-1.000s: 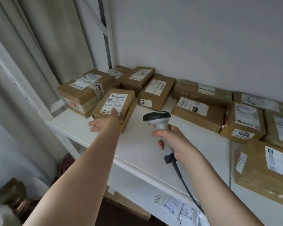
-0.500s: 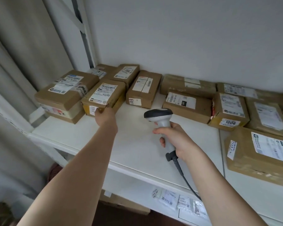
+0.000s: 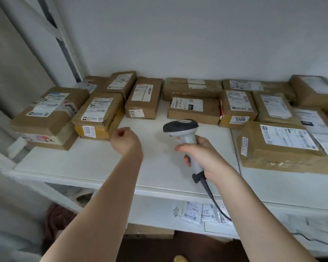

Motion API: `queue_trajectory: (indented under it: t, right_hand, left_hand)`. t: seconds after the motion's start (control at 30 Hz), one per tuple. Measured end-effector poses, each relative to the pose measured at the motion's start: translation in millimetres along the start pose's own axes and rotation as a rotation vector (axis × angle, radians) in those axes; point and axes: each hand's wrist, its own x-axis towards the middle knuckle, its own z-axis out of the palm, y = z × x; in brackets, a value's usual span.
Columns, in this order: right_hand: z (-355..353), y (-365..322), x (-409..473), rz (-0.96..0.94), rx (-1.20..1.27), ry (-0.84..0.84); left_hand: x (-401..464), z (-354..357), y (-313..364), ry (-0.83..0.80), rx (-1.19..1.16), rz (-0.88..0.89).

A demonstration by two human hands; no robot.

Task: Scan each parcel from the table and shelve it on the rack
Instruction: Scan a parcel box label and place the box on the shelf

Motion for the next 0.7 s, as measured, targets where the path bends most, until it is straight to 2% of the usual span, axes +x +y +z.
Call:
queue_trajectory:
  t: [0.17,0.33,0.4,0.53,0.7]
  right_hand:
    - [-66,9,-55,-0.037,0.077,0.158]
    - [-166,17,-135,-0.117,0.188,0.413]
    - [-211,24,-170,-0.144,0.263,0.525]
    - [-307,51,-246,-0.197,0.373,0.683]
    - [-430,106,-353,-0.209,0.324,0.886]
  left_hand:
    - [-91,44,-20,-0.184,0.076,0.172]
    - [-216,98,-51,-0.508,0.008,0.257]
    - [-276,115,-62,-0.636,-0.048,0.347]
    - [-421,132,-87,-0.930,-0.139,0.414]
    - [-607,137,-148,-1.179,-0.119,0.432]
